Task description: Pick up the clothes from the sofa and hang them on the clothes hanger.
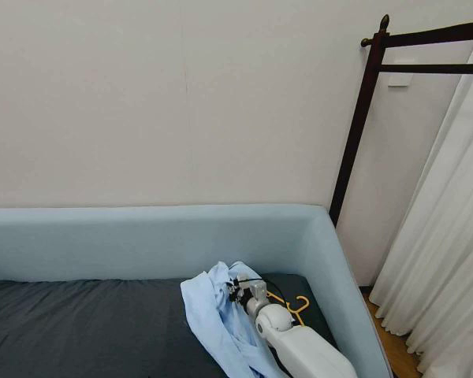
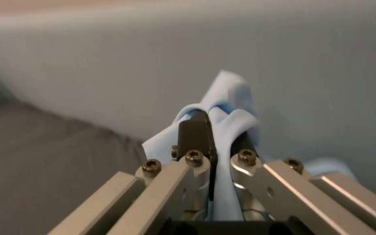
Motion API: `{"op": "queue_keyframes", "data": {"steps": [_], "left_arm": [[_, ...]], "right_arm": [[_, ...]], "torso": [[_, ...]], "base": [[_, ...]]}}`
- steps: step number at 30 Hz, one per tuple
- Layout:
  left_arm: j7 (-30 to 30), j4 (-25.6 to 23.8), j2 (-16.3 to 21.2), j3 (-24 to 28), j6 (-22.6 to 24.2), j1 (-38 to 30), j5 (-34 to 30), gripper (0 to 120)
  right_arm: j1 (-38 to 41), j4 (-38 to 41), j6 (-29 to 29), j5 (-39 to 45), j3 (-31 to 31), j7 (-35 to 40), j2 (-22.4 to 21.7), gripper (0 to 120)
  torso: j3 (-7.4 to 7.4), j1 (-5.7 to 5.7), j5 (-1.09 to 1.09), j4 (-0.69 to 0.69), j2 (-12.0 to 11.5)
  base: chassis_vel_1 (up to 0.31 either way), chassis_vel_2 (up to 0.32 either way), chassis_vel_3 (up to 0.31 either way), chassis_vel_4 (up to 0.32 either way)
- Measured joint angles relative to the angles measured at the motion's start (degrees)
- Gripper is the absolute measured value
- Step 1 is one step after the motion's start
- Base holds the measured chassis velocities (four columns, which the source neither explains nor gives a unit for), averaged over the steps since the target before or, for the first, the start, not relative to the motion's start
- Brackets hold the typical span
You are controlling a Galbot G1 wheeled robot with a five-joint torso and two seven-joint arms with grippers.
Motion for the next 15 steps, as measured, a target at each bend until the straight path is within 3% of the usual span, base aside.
{"op": "queue_keyframes", "data": {"steps": [9,15], "left_arm": [[-0.2,-0.2,-0.4,-0.4,0.2,-0.7,-0.8,96],[-0.3,-0.2,-0.8,-0.3,0.7,-0.9,-0.8,96]], "right_arm": [[10.1,18.0,-2.9,14.3,-3.8,3.6,-3.7,0],[7.7,28.7,-2.4,20.1,-2.9,3.1,-8.6,0]], "torso": [[0.00,0.01,0.00,0.02,0.0],[-0.01,0.00,0.01,0.06,0.0]], "base": [[0.000,0.000,0.000,0.000],[0.000,0.000,0.000,0.000]]}}
